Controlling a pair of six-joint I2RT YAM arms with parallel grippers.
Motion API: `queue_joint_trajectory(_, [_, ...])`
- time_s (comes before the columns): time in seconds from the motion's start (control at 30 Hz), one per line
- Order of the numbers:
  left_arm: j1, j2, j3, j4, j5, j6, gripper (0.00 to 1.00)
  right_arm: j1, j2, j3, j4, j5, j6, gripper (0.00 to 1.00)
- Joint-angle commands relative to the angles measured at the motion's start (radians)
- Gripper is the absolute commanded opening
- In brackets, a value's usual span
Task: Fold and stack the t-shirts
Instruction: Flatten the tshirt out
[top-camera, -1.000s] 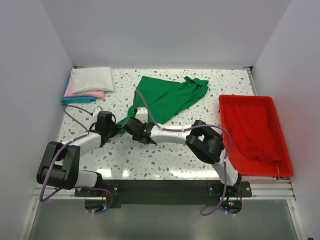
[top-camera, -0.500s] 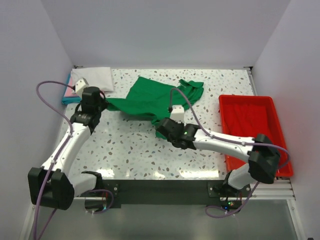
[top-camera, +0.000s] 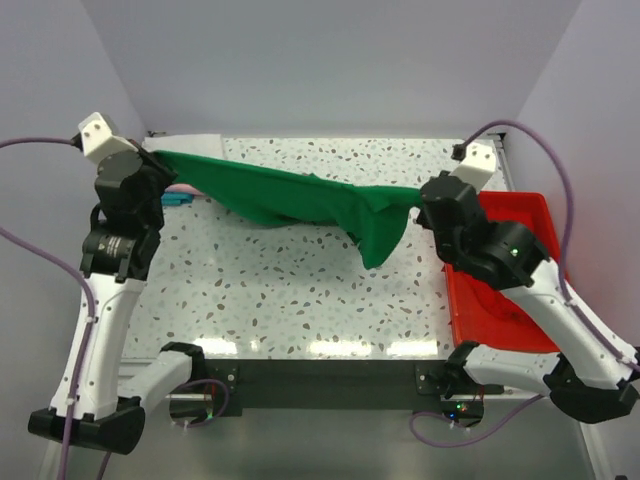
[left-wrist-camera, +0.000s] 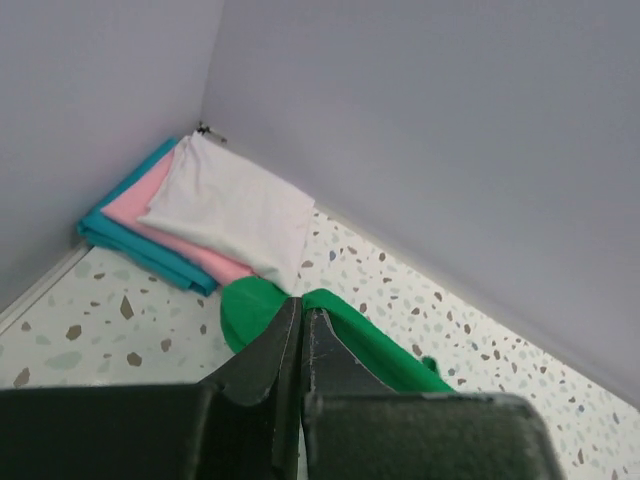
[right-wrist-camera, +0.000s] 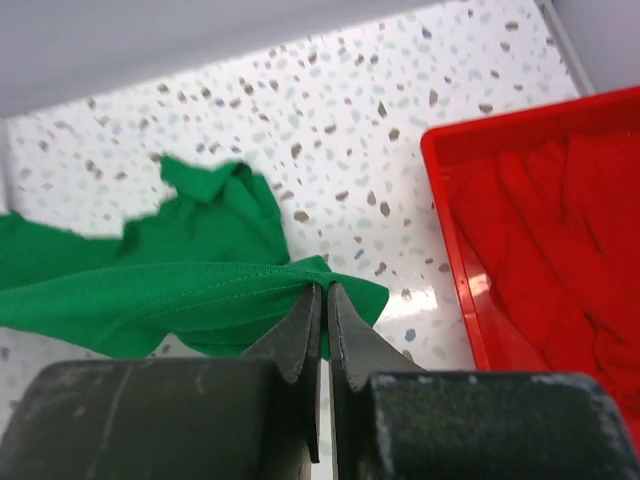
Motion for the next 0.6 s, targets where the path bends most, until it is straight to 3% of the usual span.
queue_joint_trajectory(0.0, [0.014, -0.065, 0.137, -0.013, -0.052, 0.08, 0.0, -0.008, -0.045, 0.168, -0.094, 0.11, -0.116, 0.0])
queue_joint_trajectory(0.33, [0.013, -0.108, 0.358, -0.048, 0.015, 0.122, 0.0, -0.007, -0.082, 0.505, 0.004, 0.018, -0.387, 0.0])
queue_joint_trajectory(0.43, [0.013, -0.074, 0.378, -0.034, 0.023, 0.13, 0.0, -0.007, -0.068, 0.508, 0.084, -0.072, -0.462, 0.0])
queue_joint_trajectory(0.57, [0.013, -0.02, 0.323, 0.025, 0.067, 0.125, 0.0, -0.007, 0.003, 0.441, 0.22, -0.078, -0.576, 0.0])
